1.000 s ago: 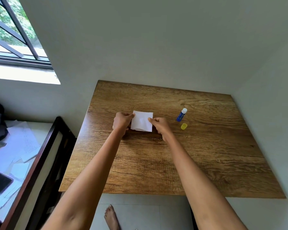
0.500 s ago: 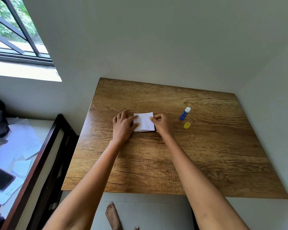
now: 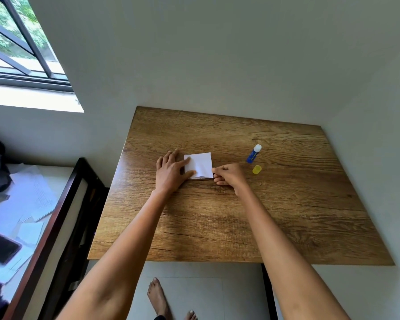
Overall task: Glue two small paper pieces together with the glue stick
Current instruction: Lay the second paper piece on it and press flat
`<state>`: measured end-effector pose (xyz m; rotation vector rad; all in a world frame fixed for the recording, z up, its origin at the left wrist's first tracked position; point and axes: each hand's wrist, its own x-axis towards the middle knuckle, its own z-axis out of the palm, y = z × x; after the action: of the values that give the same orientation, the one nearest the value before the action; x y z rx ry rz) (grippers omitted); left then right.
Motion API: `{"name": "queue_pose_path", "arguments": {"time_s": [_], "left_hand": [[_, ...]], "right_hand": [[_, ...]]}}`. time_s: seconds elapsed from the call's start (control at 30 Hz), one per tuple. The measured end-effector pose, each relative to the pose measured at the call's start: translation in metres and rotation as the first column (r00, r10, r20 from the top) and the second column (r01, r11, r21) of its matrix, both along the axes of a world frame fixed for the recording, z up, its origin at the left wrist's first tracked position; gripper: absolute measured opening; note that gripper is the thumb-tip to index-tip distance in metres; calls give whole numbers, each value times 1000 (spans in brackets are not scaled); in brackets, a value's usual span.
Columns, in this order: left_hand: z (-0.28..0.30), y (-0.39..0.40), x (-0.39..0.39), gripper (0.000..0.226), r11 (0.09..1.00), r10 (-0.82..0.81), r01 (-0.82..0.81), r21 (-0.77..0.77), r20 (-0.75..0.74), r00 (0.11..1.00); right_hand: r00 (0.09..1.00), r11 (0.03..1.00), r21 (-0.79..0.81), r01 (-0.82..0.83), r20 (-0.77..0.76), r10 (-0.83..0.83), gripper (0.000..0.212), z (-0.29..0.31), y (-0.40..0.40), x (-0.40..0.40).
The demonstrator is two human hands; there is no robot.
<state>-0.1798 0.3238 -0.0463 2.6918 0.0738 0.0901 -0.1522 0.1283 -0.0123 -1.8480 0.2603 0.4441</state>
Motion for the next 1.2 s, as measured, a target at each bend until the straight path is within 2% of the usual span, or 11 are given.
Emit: {"name": "queue_pose_path", "arguments": {"time_s": [0.1, 0.17, 0.3, 0.37, 0.47, 0.67, 0.9, 1.03, 1.13, 1.2], "left_hand": [[1, 0, 0, 62, 1000, -9, 9, 6, -23, 1000], [2, 0, 0, 64, 1000, -13, 13, 7, -34, 999], [3, 1, 0, 64, 1000, -14, 14, 3, -36, 999], [4, 1, -1, 64, 1000, -14, 14, -3, -38, 999], [5, 1, -2, 67, 1000, -19, 18, -11, -42, 999], [7, 0, -3, 80, 1000, -30, 30, -6, -47, 998], [10, -6, -1, 76, 999, 5, -3, 37, -33, 999], [7, -6, -2, 76, 1000, 3, -2, 28, -31, 1000], [5, -6, -3, 77, 1000, 2, -1, 19, -40, 999], [3, -5, -5, 79, 999, -13, 15, 28, -61, 998]], "right_hand": [[1000, 999, -29, -25, 13, 25, 18, 1, 1, -2], [992, 991, -107, -80, 91, 90, 15, -2, 2, -6], [901, 902, -406, -148, 320, 292, 36, -11, 4, -16], [858, 867, -478, -140, 378, 347, 44, -13, 7, -21], [823, 839, -537, -93, 433, 369, 43, -15, 12, -25], [836, 857, -514, -30, 458, 303, 36, -14, 14, -26], [869, 906, -422, 25, 457, 188, 33, -16, 16, -25], [906, 931, -366, -6, 392, 160, 28, -14, 15, -23], [903, 942, -329, -72, 380, 201, 15, -11, 11, -21], [891, 927, -364, -95, 384, 242, 9, -9, 9, -19]]}}
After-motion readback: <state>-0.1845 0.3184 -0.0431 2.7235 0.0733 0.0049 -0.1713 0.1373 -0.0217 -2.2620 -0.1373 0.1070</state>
